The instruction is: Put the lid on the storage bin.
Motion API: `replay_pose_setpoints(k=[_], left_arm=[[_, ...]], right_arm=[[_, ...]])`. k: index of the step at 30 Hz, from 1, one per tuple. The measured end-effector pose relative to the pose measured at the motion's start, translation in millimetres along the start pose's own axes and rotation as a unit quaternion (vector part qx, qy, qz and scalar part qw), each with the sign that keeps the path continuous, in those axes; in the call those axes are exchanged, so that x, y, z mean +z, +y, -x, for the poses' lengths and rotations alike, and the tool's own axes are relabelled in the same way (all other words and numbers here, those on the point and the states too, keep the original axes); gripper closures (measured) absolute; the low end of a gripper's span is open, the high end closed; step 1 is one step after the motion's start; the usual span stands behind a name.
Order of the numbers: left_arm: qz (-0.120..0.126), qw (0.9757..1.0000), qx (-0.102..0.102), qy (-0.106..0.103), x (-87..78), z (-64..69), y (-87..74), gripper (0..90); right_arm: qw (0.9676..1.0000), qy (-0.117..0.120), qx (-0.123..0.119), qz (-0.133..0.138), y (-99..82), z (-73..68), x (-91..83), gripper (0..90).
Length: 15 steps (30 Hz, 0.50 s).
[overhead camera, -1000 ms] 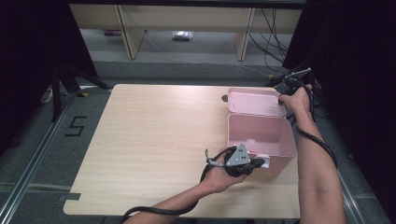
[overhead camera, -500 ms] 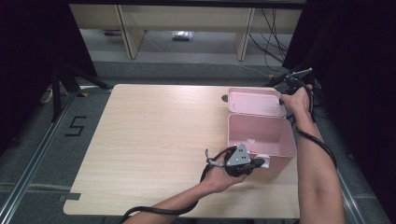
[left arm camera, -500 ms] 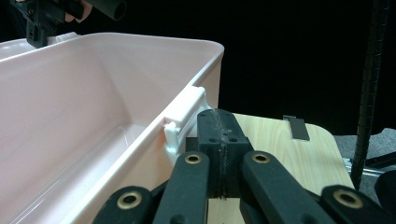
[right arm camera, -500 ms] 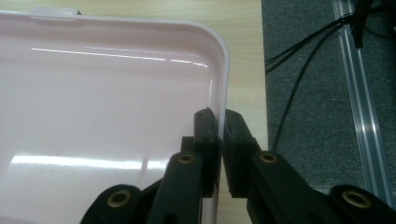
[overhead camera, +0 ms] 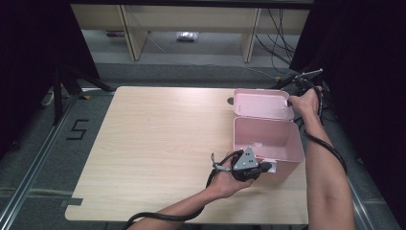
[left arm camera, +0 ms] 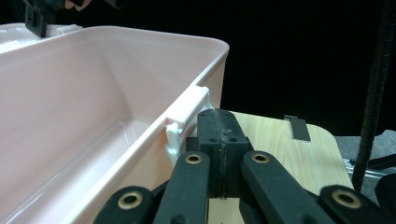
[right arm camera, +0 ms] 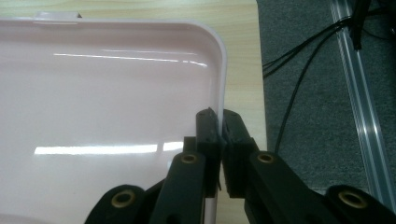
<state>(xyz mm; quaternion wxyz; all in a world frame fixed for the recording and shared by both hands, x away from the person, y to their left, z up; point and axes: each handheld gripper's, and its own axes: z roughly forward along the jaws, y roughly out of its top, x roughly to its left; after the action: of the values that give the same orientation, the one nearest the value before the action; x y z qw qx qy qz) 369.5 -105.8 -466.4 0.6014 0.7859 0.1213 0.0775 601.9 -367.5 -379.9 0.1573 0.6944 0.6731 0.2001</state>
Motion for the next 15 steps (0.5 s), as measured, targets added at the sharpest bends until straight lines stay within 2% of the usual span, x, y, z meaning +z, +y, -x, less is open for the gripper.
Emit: replay_pose_setpoints(k=[2,4,5,7,10,11,12,15], left_arm=[[-0.003,1.0,-0.001,-0.001,0.0,0.2,0.2,89.9],[-0.003,1.0,-0.004,-0.002,0.6,0.3,0.2,90.0],[-0.004,1.0,-0.005,-0.002,0.5,0.3,0.4,90.0],[-0.005,1.0,-0.006,-0.002,0.4,0.4,0.6,90.0],[-0.005,0.9999,-0.009,-0.002,0.7,0.4,0.8,90.0],[-0.005,0.9999,-0.009,-0.001,0.8,0.5,0.8,90.0],[-0.006,0.9999,-0.011,-0.002,1.1,0.8,0.9,90.0],[-0.006,0.9999,-0.01,-0.001,1.6,1.2,0.8,90.0]], right_arm=[[1.0,0.003,0.006,-0.001,0.1,0.1,-2.1,88.1],[0.9996,0.006,0.025,-0.008,0.1,-1.6,-4.4,88.3],[0.9999,0.006,0.012,-0.003,0.1,0.4,-4.5,88.3],[1.0,0.003,0.006,0.005,-0.3,1.5,-5.3,88.3],[1.0,0.002,0.008,0.002,-0.5,2.2,-6.4,88.3],[0.9997,0.006,0.022,-0.003,-0.8,0.6,-7.0,88.3],[1.0,0.003,0.008,0.003,-0.7,2.3,-6.7,88.4],[0.9999,0.005,0.009,0.002,-0.6,1.9,-9.5,88.4]])
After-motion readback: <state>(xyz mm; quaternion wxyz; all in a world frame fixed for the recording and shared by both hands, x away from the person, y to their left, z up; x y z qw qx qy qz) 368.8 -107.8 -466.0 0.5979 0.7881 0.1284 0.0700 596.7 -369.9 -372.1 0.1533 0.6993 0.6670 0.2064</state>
